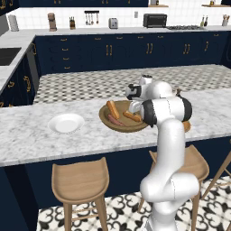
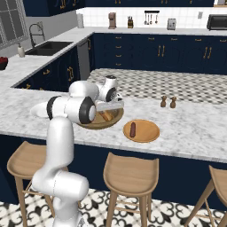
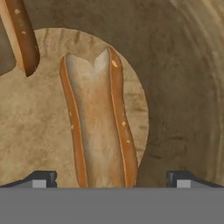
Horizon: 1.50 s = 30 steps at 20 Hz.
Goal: Place one bun and one sausage from the bowl on each plate.
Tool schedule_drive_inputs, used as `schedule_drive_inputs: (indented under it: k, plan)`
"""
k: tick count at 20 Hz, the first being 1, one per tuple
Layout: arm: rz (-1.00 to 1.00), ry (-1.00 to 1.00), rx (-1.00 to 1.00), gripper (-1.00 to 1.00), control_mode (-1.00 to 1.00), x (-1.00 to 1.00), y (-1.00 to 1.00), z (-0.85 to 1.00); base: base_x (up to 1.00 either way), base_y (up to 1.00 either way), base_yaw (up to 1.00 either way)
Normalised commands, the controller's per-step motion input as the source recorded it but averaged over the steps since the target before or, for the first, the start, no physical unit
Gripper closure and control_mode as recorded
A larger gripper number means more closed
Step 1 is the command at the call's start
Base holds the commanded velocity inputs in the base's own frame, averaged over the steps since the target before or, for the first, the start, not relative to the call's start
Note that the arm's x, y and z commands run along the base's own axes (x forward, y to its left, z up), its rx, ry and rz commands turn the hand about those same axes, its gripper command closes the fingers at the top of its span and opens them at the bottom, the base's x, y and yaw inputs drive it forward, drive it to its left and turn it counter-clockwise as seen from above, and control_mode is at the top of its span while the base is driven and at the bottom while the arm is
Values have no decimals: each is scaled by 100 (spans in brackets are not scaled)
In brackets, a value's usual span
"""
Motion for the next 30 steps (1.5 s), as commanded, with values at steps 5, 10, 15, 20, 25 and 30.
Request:
schedule_drive_inputs:
  k: [5,10,15,20,25,30]
  plan:
    - [1,3,0,-100,-100,0,4,-20,0,0,0]
    - [0,0,0,-100,-100,-13,9,-4,0,0,0]
    - [0,0,0,-100,-100,-7,1,-11,0,0,0]
    - [0,1,0,-100,-100,-7,8,-17,0,0,0]
    - [0,0,0,-100,-100,-1,0,-20,0,0,0]
    - [0,0,0,-100,-100,0,0,-24,0,0,0]
